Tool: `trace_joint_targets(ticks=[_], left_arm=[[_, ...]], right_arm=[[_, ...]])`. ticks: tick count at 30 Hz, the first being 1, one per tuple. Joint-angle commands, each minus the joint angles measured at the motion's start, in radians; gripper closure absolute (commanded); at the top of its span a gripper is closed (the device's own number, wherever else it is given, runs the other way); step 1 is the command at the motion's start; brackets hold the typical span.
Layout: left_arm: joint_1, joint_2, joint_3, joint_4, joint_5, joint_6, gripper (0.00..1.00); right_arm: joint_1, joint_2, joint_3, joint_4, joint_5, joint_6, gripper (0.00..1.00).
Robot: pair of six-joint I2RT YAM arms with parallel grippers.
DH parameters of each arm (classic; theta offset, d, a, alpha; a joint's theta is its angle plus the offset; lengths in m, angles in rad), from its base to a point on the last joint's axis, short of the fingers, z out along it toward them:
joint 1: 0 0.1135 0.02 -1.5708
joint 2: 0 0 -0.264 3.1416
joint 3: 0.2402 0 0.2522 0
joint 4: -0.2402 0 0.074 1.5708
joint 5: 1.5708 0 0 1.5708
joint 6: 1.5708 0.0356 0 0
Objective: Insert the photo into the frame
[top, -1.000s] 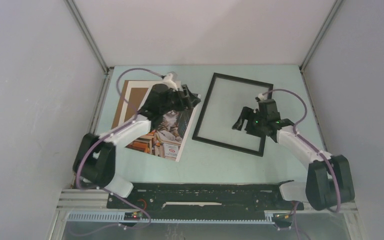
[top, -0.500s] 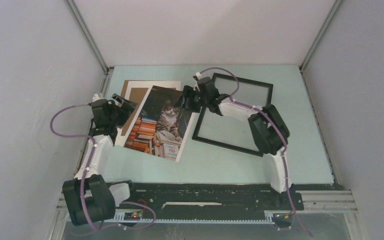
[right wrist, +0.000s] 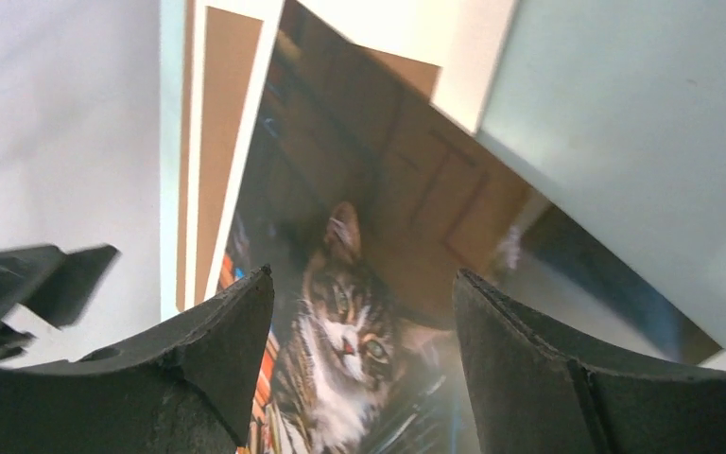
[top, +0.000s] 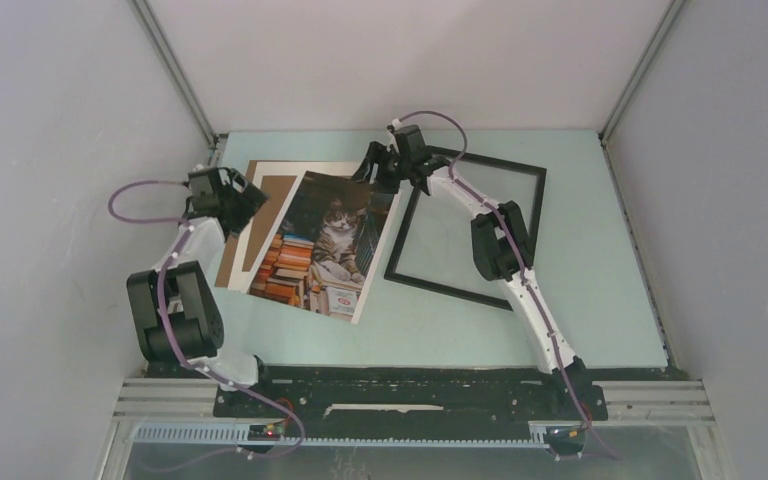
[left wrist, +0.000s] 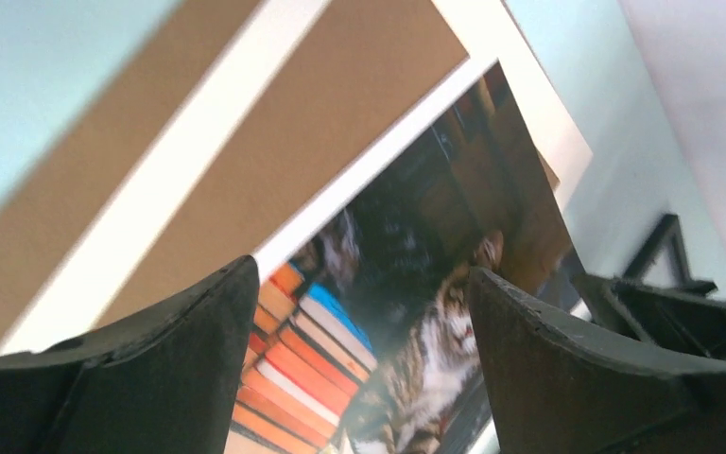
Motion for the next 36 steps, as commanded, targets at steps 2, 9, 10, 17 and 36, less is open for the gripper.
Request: trace_joint_targets(ticks=[2,9,10,17,36], left_arm=[[0.014,0.134,0.242,-0.120,-0.100,0.166,0.13],[0.015,0.243,0.207,-0.037,0.053,0.060,0.13],[0.016,0.254,0.212,-0.038,0.047,0.051,0.13],[0.034,0.302,0.342,-0.183,-0.029,0.151,0.14],[0.097,0.501,0.563,-0.508,-0.116,0.307,0.13]], right_arm=[[-0.012,-0.004,0.058,0.001,0.060,-0.025,0.22],[-0.041,0.113,0.204,0.066,0.031,0.048,0.23],[-0.035,0.124,0.220,0.063,0.039,0.044,0.23],[-0.020,0.138,0.208,0.059,0.041,0.046,0.25],[0.078,0.001,-0.034,-0.074,-0.045,-0.010,0.38]])
